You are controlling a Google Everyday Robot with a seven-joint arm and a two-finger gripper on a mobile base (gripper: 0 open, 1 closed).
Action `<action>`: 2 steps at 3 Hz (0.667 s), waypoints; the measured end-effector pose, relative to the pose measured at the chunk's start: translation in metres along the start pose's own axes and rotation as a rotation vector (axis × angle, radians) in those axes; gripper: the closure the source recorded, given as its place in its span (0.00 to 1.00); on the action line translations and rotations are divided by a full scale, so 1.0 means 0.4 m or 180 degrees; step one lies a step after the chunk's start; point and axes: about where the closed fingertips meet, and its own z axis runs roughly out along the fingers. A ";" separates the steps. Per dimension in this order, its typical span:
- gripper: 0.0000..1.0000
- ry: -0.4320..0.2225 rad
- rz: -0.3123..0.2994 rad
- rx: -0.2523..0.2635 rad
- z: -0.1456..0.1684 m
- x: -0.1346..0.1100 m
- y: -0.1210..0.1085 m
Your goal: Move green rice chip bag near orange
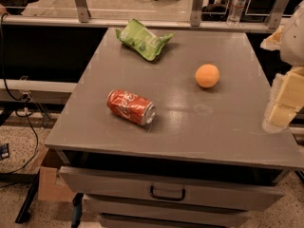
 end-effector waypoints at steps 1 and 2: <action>0.00 -0.0004 0.0001 0.0002 0.000 0.000 -0.001; 0.00 -0.0307 0.0136 0.0111 -0.003 -0.004 -0.064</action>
Offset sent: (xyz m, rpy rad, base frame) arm 0.0327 -0.0060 0.0089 0.1392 -0.0622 -0.0178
